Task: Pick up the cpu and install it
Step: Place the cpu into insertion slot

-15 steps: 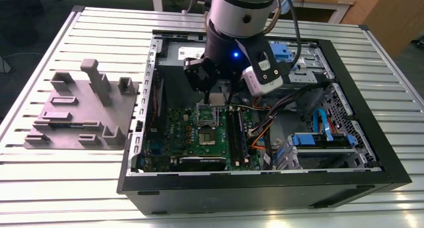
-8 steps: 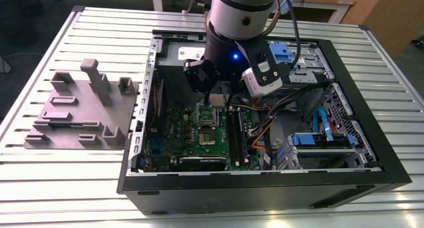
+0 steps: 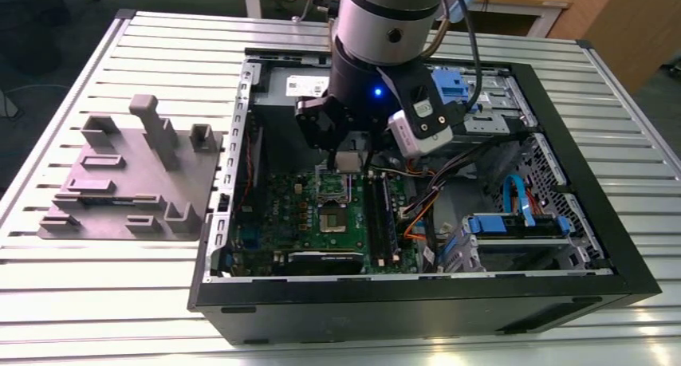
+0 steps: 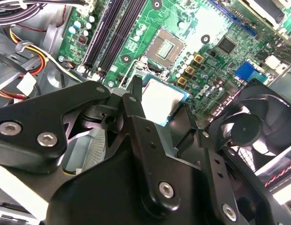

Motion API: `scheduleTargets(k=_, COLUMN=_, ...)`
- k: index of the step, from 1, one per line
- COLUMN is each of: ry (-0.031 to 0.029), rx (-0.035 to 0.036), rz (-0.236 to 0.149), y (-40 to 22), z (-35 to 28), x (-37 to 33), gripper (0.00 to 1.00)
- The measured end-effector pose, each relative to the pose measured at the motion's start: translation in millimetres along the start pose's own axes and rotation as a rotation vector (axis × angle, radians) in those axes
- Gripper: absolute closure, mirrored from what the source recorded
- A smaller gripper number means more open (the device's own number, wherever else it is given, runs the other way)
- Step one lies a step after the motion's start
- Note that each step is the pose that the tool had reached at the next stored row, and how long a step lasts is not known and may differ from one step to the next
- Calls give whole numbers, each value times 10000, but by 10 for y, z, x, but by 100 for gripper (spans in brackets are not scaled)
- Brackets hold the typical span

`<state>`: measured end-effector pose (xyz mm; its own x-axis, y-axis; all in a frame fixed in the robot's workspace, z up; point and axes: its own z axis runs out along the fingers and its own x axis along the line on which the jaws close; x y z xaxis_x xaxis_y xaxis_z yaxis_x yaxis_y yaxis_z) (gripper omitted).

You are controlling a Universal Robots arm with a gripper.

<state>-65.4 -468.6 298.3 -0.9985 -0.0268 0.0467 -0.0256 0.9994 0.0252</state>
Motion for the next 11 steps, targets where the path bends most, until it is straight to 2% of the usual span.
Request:
scheduleTargets(k=3, ry=1, rx=-1, rz=-1, y=0, z=6, x=-1, gripper=53)
scheduleTargets(k=11, ry=9, rx=-1, rz=-3, y=-5, z=147, x=-9, gripper=53)
